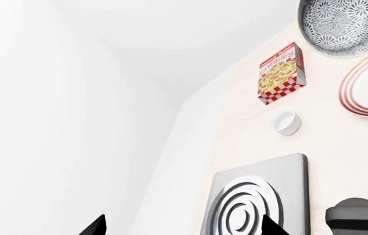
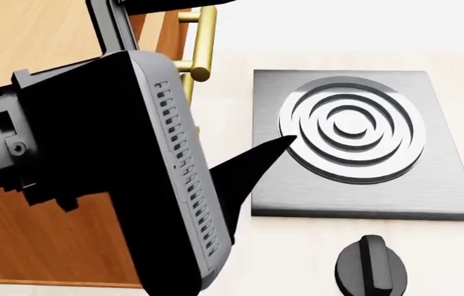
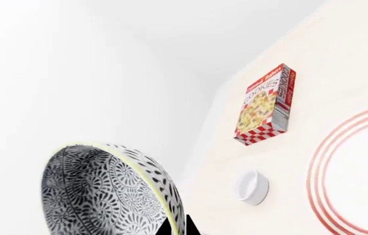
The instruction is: Pick the akita bowl on the wooden cabinet and place it on the plate.
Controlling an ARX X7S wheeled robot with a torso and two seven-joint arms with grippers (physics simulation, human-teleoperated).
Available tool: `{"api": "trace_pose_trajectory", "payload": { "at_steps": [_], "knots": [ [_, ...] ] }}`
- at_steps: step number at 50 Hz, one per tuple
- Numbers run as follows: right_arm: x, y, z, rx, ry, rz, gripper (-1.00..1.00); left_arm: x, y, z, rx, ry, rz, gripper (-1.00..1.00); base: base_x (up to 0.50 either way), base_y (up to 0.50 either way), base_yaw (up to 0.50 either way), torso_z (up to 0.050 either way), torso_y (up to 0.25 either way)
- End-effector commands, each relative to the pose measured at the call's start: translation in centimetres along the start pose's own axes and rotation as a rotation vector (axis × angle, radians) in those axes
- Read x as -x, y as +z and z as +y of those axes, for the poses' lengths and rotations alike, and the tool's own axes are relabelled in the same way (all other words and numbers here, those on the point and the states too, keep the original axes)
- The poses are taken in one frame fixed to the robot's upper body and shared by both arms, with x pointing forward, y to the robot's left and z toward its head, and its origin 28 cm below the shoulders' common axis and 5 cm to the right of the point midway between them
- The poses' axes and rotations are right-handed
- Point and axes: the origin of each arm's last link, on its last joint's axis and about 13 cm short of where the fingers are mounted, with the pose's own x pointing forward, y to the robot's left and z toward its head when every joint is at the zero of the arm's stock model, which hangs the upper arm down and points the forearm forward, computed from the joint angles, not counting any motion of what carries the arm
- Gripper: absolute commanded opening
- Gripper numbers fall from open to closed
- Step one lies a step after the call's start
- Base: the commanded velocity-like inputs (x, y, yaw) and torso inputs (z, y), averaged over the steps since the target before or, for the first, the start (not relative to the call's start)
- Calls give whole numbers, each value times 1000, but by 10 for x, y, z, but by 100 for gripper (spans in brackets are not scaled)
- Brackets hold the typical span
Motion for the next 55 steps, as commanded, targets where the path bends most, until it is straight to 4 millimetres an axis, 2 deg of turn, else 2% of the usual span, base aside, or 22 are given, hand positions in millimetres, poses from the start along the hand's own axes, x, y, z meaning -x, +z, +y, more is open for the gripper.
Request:
{"api": "trace_pose_trajectory", "payload": {
  "at_steps": [1,30,41,55],
  "knots": [
    [-3,15,4,-97,22,-70,-100,4,1,0,-1,8,2,100,0,0,0,0,0],
    [-30,25,0,-117,-49,-82,-100,6,-5,-3,15,16,8,100,0,0,0,0,0],
    [-32,34,2,-127,-55,-89,-100,6,-7,-4,18,17,11,100,0,0,0,0,0],
    [-38,46,-9,-123,-108,-113,-100,5,-10,-6,24,17,14,100,0,0,0,0,0]
  ]
}}
